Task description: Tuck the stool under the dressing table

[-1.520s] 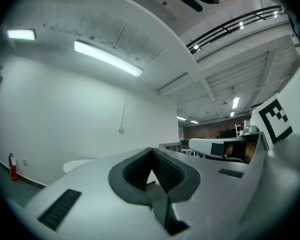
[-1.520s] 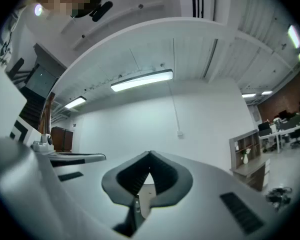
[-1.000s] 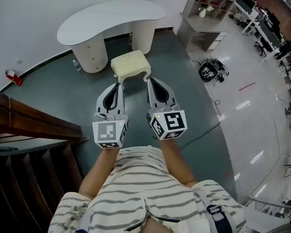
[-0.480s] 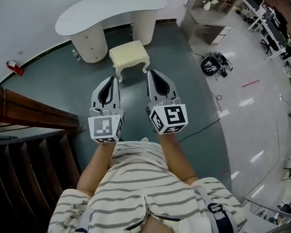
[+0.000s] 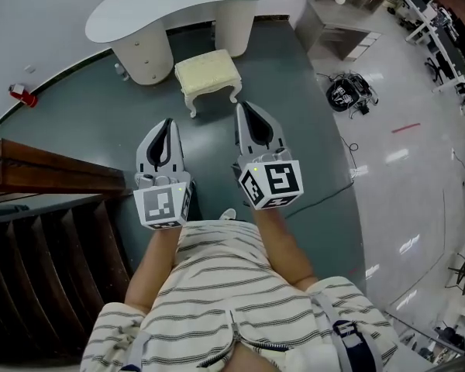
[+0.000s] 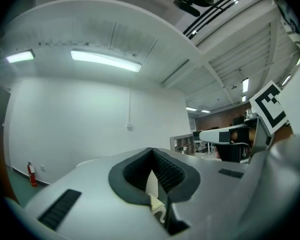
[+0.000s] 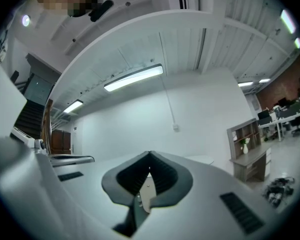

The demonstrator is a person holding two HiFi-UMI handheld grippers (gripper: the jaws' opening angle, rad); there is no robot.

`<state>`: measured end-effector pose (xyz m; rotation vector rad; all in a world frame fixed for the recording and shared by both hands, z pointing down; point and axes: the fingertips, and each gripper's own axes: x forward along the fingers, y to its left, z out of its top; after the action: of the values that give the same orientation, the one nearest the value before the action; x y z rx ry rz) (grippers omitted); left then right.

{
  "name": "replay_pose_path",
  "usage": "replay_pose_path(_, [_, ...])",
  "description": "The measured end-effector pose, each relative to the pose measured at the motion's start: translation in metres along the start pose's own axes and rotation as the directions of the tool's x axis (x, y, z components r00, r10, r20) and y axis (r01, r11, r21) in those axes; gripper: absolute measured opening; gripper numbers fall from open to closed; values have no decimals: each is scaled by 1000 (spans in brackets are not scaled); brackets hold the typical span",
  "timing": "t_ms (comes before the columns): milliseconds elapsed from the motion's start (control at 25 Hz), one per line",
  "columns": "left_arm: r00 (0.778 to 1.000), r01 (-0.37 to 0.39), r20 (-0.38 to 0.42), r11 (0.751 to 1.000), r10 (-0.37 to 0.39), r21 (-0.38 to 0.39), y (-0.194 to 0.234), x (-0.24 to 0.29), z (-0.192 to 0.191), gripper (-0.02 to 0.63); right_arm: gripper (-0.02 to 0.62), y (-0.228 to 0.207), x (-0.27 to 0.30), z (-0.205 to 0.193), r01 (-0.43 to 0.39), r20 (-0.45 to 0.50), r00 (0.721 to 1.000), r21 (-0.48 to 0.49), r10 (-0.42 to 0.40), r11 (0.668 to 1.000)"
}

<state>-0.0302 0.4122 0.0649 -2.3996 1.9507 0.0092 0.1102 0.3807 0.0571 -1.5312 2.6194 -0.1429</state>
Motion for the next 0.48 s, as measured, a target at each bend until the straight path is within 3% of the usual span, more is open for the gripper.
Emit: replay_pose_path(480, [1000,27,14,998,-26,-49,41,99,-19,6,12,-13,105,-14,-19,-13,1000,-39,19,999])
